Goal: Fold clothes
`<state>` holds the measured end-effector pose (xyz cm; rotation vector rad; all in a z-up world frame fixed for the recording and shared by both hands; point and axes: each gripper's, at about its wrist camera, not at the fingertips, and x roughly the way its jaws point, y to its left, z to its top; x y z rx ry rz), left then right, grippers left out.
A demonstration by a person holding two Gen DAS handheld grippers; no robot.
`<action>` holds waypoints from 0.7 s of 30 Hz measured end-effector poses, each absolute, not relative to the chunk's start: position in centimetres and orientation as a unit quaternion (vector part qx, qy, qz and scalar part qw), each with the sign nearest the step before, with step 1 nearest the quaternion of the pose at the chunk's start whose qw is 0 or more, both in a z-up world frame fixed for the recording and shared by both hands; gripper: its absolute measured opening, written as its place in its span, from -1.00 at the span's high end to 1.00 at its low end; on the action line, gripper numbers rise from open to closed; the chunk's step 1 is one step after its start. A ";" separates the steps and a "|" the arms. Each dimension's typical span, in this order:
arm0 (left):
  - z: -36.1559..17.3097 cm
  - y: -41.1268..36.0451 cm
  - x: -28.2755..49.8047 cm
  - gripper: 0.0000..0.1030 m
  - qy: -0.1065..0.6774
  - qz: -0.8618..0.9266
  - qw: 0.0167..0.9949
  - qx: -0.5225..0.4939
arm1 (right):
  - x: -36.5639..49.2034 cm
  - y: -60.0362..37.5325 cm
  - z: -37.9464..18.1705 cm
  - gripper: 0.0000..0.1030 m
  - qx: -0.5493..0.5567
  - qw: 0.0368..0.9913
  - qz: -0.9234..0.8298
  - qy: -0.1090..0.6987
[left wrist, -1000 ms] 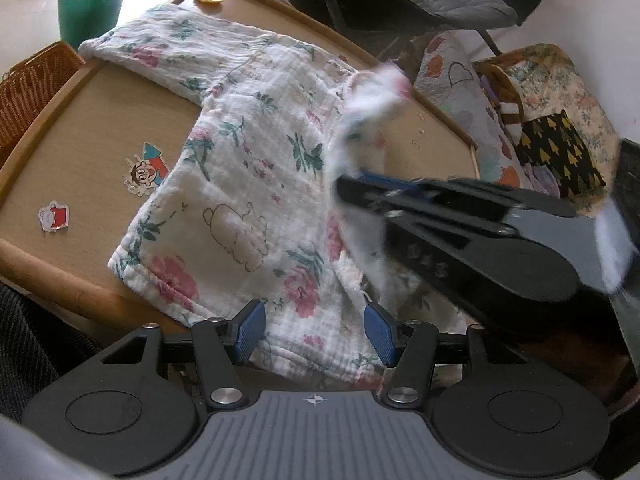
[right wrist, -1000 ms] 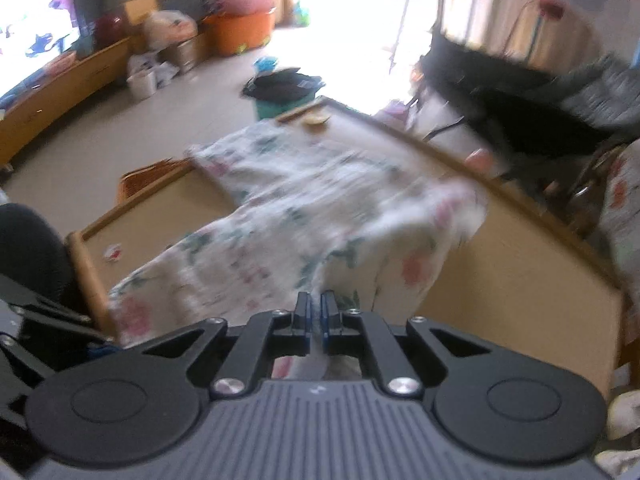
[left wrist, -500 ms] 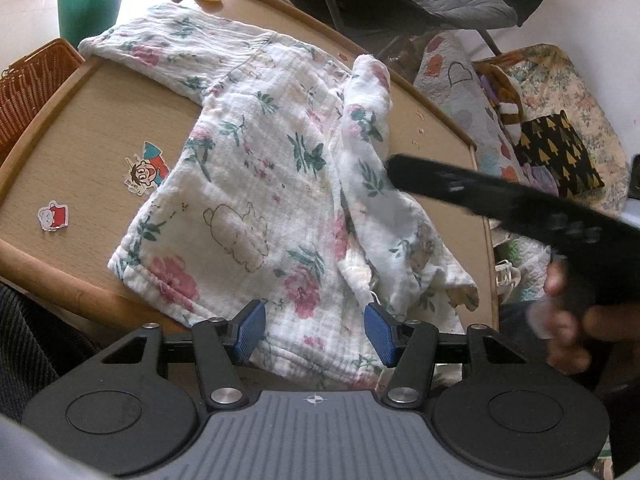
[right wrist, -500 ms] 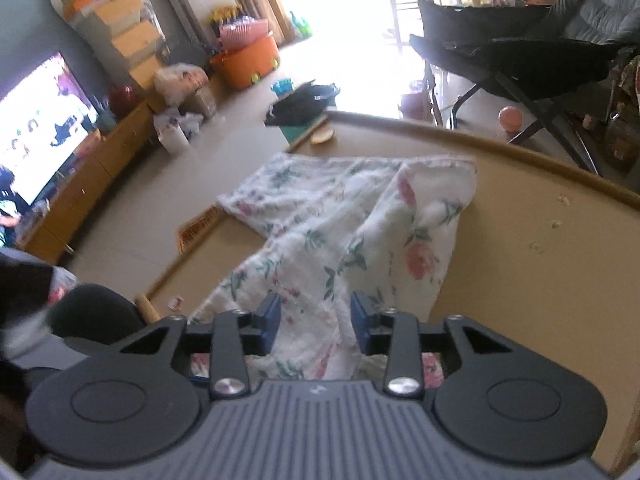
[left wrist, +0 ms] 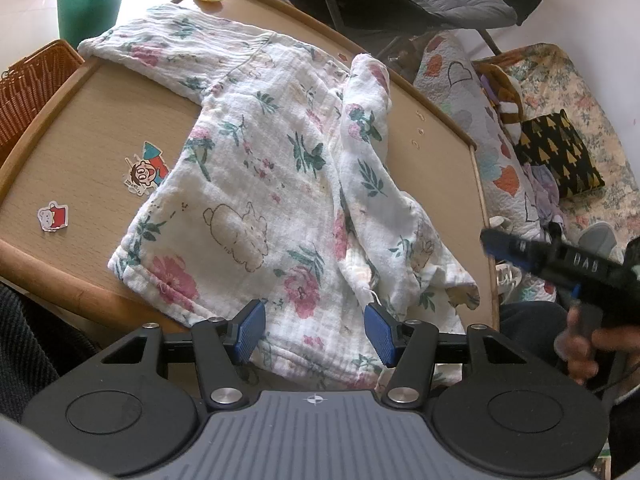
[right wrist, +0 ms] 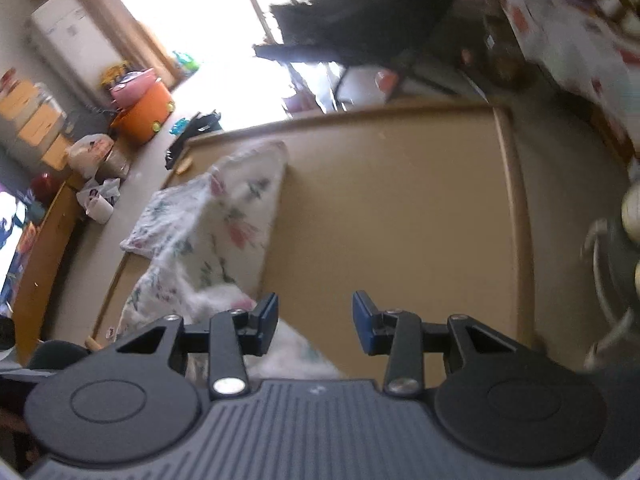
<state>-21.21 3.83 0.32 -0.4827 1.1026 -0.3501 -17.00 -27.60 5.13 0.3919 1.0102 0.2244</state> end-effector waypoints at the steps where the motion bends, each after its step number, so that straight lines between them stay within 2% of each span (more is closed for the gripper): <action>1: 0.3 3.8 -21.2 -0.12 0.516 -0.164 0.810 -0.225 | -17.2 -27.8 4.7 0.21 0.193 0.843 0.109 0.490; 13: 0.6 3.3 -21.0 -0.12 0.520 -0.161 0.811 -0.214 | -17.1 -25.6 1.7 0.25 0.234 0.800 0.148 0.532; 15: 0.6 3.4 -21.0 -0.12 0.520 -0.160 0.811 -0.214 | -17.1 -24.9 1.8 0.46 0.221 0.799 0.161 0.536; 16: 0.6 3.4 -21.0 -0.13 0.519 -0.160 0.811 -0.217 | -17.2 -24.7 2.1 0.71 0.217 0.801 0.166 0.533; 17: 0.6 3.5 -21.0 -0.13 0.518 -0.159 0.810 -0.222 | -17.2 -24.5 2.4 0.85 0.213 0.803 0.171 0.530; 21: 0.2 4.7 -21.2 -0.12 0.512 -0.149 0.802 -0.269 | -17.4 -23.8 3.7 0.87 0.200 0.811 0.186 0.517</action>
